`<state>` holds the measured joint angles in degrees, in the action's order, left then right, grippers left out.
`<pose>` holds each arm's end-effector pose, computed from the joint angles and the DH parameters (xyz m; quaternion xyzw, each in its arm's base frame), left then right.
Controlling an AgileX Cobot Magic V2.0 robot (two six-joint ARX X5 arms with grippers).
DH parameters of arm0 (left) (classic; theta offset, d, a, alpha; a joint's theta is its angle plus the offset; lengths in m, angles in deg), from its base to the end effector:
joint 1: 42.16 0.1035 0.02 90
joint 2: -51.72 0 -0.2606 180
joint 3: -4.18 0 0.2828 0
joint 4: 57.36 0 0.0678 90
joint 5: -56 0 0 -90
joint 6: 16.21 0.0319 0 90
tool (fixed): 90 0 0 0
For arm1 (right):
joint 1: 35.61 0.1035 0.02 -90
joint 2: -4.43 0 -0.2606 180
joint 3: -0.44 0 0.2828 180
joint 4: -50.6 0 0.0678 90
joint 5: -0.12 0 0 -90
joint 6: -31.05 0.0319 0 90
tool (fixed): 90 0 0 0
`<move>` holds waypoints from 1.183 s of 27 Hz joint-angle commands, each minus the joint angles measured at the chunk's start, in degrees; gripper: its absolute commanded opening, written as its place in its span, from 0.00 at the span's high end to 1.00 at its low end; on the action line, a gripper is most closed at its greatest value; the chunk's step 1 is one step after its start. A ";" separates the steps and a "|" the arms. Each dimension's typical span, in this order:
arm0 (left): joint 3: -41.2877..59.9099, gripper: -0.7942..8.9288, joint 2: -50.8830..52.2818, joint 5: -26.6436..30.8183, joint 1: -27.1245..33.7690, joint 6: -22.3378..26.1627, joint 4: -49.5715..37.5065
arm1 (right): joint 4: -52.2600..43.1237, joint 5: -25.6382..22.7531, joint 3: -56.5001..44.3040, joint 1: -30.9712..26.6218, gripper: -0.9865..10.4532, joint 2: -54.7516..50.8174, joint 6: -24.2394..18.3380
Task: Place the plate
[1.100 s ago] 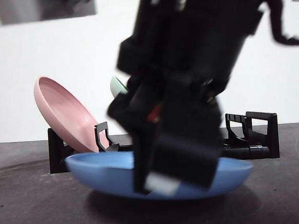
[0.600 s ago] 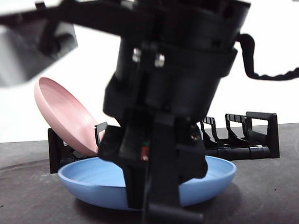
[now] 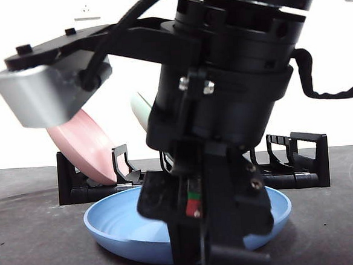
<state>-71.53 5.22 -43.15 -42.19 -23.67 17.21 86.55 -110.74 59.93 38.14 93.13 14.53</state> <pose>0.1572 -0.0052 0.3599 -0.0904 0.3884 -0.0487 0.9158 0.0954 0.2867 0.1374 -0.5001 0.3074 0.4238 0.6898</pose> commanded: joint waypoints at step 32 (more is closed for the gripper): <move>-10.36 0.60 -16.06 -5.42 -2.56 -7.26 -5.09 | 8.74 34.56 9.53 -52.54 0.70 -30.62 11.54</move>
<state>-79.90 -9.29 -48.15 -44.57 -30.80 12.60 95.49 -76.45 68.85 -14.64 62.20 24.96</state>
